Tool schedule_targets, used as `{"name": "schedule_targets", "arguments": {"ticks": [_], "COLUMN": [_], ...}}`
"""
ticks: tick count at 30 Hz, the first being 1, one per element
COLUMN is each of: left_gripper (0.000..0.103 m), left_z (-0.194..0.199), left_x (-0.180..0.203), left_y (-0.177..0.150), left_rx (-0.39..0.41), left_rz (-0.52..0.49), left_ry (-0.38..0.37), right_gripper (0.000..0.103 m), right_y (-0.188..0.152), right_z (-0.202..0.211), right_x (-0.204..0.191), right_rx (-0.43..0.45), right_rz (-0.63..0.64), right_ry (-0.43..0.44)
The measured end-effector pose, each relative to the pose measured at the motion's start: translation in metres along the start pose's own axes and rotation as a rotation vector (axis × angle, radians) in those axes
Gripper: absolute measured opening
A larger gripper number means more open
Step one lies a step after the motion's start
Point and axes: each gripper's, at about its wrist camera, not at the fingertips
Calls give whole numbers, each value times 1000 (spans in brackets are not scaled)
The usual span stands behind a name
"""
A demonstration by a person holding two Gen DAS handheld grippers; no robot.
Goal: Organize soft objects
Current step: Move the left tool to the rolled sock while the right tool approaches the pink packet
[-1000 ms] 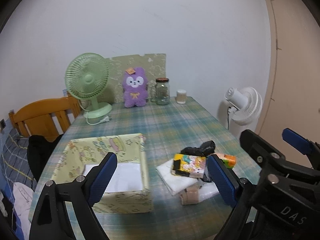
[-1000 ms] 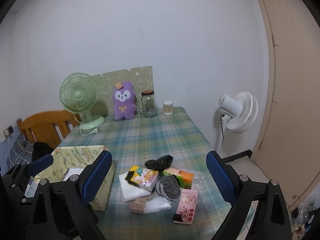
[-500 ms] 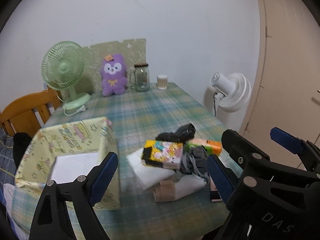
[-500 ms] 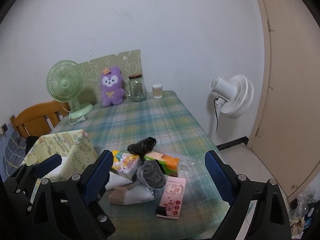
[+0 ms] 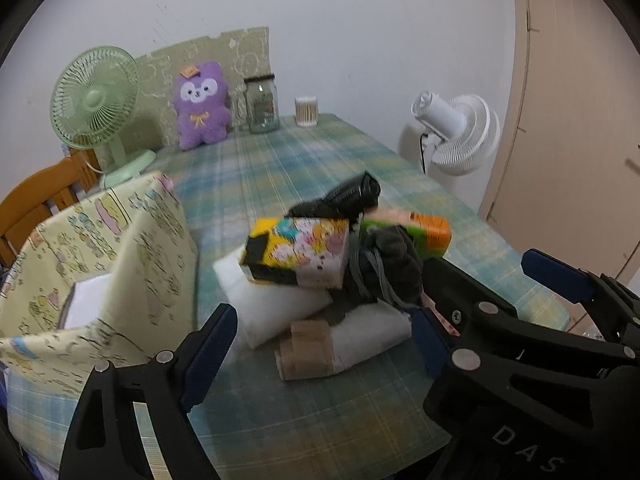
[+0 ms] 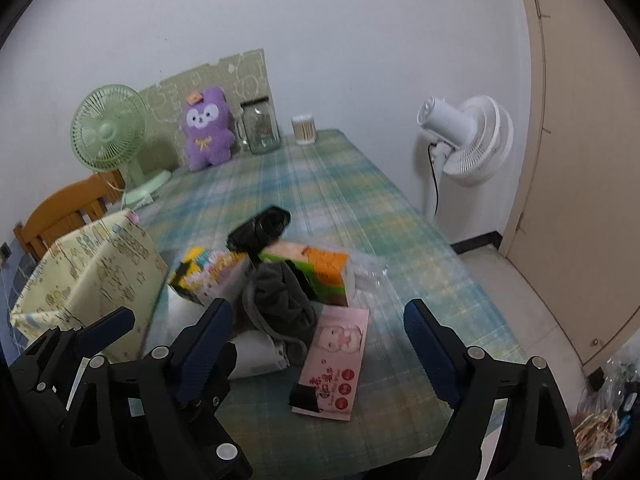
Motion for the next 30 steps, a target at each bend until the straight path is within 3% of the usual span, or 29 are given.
{"name": "schedule_targets", "arguments": {"ticks": [11, 17, 21, 26, 30], "left_gripper": [80, 65, 50, 41, 35], "left_z": [-33, -39, -39, -39, -39], "left_x": [9, 16, 18, 24, 23], "left_y": [-13, -16, -14, -12, -11], "left_rx": [-92, -95, -90, -80, -81], "left_rz": [-21, -58, -64, -100, -91], "left_ry": [-14, 3, -19, -14, -36], "right_gripper": [84, 77, 74, 64, 48], "right_y": [-17, -20, -19, -21, -21], "right_z": [-26, -42, -43, -46, -48], "right_x": [11, 20, 21, 15, 10], "right_rx": [-84, -138, -144, -142, -147], "right_rz": [-15, -42, -50, -48, -46], "right_ry": [-45, -81, -74, -96, -87]}}
Point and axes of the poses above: each gripper's, at about its wrist camera, not at the fingertips, and z roughly against the way its jaws point, x to its right, y to its top, and after that the axes turned 9 degrees about -z, right-handed
